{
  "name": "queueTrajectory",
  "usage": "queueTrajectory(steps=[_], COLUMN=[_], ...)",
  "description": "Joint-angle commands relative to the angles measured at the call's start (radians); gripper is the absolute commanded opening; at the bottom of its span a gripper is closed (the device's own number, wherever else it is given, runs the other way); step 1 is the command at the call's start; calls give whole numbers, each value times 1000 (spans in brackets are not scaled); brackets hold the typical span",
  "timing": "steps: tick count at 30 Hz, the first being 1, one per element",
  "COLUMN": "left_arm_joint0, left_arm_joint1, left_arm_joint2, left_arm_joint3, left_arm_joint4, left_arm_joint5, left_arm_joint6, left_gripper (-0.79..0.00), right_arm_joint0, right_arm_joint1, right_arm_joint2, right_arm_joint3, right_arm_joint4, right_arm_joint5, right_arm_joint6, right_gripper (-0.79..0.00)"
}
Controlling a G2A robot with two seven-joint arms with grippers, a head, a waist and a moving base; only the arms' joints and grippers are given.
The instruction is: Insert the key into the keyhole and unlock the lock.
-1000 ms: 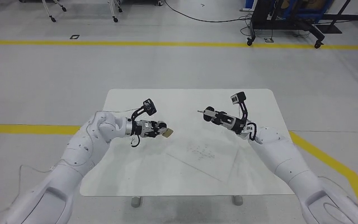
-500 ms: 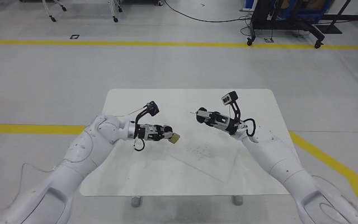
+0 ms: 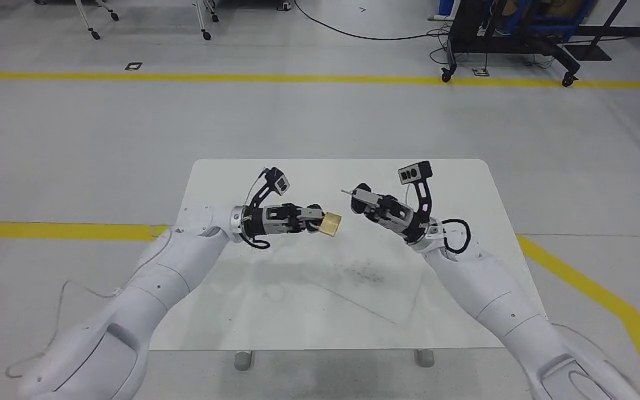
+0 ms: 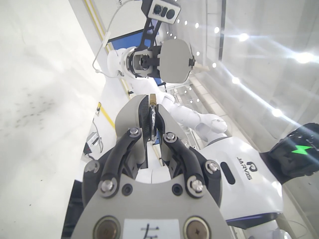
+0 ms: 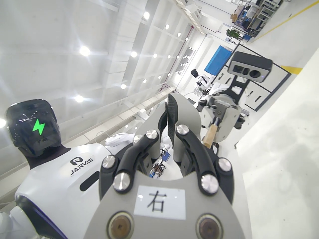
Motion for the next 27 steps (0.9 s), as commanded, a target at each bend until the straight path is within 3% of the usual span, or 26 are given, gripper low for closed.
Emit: queueTrajectory(steps=[1,3,9,12,19,27], left_arm_joint0=[7,12,13,47,80,92], left_arm_joint1=[-9,-16,-19,-21,-15,-18], left_arm_joint2=[-33,-59,-68,-85,-145,-166], left_arm_joint3=[36,79,85,31,11,-6], left_arm_joint4=[-31,-38,-44,-91,-121,-62], left_arm_joint5=[11,16,18,75,128,173], left_arm_joint6=[-11,-15,-18,1,-4,19], left_gripper=[-785,-785,-785,-785,-785,-785], right_arm_joint0=[-6,-7,-7,-12,-39,-54], right_arm_joint1=[-8,-11,-11,-11,-12,-27], right_arm_joint2=[2,2,2,-1,-19,-28], right_arm_joint3=[-7,-9,-9,-21,-118,-153], right_arm_joint4=[36,44,44,25,-130,-186], right_arm_joint5=[-9,-10,-10,7,64,42], right_arm_joint6=[-4,-1,-1,-7,53,33], right_gripper=[-785,-785,-785,-785,-785,-785])
